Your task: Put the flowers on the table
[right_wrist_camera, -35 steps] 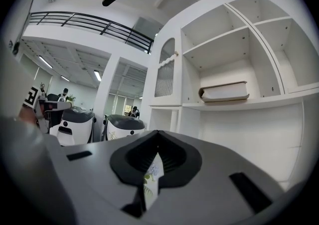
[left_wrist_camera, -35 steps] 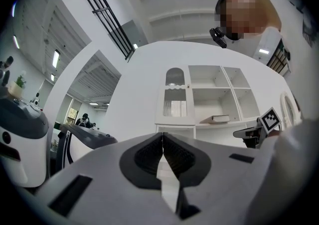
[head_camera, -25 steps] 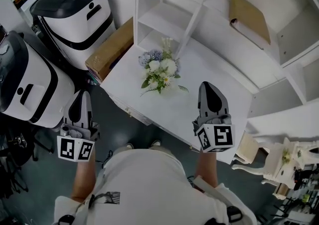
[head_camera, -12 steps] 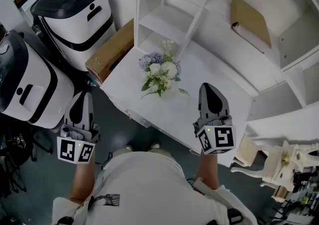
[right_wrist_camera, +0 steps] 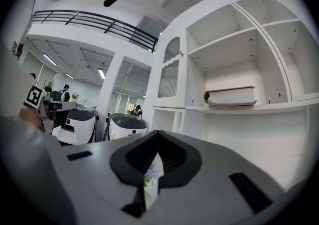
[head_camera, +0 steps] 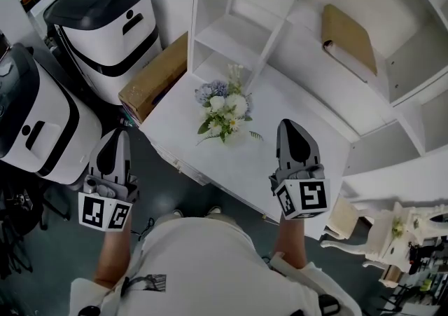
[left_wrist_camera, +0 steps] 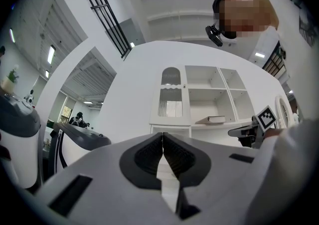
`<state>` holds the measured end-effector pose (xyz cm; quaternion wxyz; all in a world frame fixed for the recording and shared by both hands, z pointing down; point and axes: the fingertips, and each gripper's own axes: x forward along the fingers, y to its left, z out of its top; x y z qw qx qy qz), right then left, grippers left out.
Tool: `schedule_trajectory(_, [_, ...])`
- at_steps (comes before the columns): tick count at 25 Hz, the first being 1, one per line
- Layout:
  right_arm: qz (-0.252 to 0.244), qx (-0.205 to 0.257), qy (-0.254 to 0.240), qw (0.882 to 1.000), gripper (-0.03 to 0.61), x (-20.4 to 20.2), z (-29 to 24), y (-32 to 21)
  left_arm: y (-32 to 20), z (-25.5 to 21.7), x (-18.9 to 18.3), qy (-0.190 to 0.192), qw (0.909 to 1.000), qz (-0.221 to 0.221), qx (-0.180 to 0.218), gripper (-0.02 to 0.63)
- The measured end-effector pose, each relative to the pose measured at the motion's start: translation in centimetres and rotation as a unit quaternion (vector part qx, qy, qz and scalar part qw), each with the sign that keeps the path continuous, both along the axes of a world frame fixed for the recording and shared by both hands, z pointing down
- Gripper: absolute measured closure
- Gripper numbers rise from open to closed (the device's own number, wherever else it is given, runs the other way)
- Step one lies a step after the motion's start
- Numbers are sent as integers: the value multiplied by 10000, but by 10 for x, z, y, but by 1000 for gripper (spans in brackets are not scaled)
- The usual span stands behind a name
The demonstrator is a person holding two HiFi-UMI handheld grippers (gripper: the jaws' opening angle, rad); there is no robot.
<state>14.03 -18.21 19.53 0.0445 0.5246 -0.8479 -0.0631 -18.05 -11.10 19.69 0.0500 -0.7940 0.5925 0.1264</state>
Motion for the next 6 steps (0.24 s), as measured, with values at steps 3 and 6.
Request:
schedule_trajectory(3, [2, -4, -11, 10000, 569, -1, -2, 1, 2, -3, -1, -9, 10000, -2, 13, 598])
schedule_trajectory(6, [-5, -28, 6, 10000, 569, -1, -2, 4, 4, -3, -3, -4, 10000, 0, -12, 598])
